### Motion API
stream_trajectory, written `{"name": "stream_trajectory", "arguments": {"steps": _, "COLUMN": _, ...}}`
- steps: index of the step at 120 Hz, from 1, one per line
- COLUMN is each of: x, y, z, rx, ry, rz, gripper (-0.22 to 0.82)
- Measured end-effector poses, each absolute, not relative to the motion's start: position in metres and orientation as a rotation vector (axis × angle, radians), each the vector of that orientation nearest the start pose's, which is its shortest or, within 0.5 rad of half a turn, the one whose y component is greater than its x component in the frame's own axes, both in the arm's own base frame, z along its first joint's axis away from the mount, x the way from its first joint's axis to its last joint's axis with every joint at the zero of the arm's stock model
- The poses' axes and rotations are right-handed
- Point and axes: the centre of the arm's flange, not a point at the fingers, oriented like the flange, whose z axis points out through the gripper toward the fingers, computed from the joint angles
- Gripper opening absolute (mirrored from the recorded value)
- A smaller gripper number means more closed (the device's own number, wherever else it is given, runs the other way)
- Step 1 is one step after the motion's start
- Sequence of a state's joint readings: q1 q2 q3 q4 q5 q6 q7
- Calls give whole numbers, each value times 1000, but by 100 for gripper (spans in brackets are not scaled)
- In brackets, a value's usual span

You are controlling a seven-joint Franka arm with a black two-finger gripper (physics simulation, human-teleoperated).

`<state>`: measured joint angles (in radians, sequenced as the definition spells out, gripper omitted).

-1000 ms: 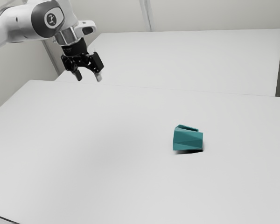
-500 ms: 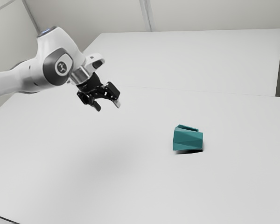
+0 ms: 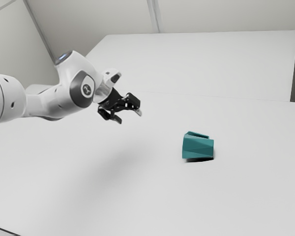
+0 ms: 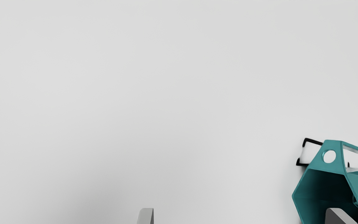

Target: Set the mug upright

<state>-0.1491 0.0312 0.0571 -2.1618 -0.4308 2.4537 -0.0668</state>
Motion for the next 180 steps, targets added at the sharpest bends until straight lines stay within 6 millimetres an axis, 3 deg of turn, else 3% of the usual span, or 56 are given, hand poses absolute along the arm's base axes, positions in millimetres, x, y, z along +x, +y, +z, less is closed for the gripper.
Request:
{"name": "stream_trajectory", "arguments": {"steps": 12, "x": 564, "y": -68, "z": 401, "rx": -3435, "ry": -484, "rz": -402, "gripper": 60}}
{"name": "stream_trajectory", "arguments": {"steps": 35, "x": 562, "y": -125, "z": 379, "rx": -3477, "ry": -427, "rz": -382, "gripper": 60}}
{"name": "stream_trajectory", "arguments": {"steps": 57, "x": 569, "y": -129, "z": 360, "rx": -3472, "ry": -481, "rz": -384, "gripper": 60}}
{"name": "stream_trajectory", "arguments": {"steps": 96, "x": 580, "y": -182, "z": 347, "rx": -3508, "ry": -468, "rz": -441, "gripper": 60}}
{"name": "stream_trajectory", "arguments": {"steps": 114, "x": 566, "y": -196, "z": 336, "rx": -3529, "ry": -481, "rz": -388, "gripper": 60}}
{"name": "stream_trajectory", "arguments": {"steps": 148, "x": 556, "y": -216, "z": 328, "rx": -3547, "ry": -474, "rz": -360, "gripper": 60}}
{"name": "stream_trajectory", "arguments": {"steps": 180, "x": 568, "y": -226, "z": 323, "rx": -3550, "ry": -481, "rz": -389, "gripper": 60}}
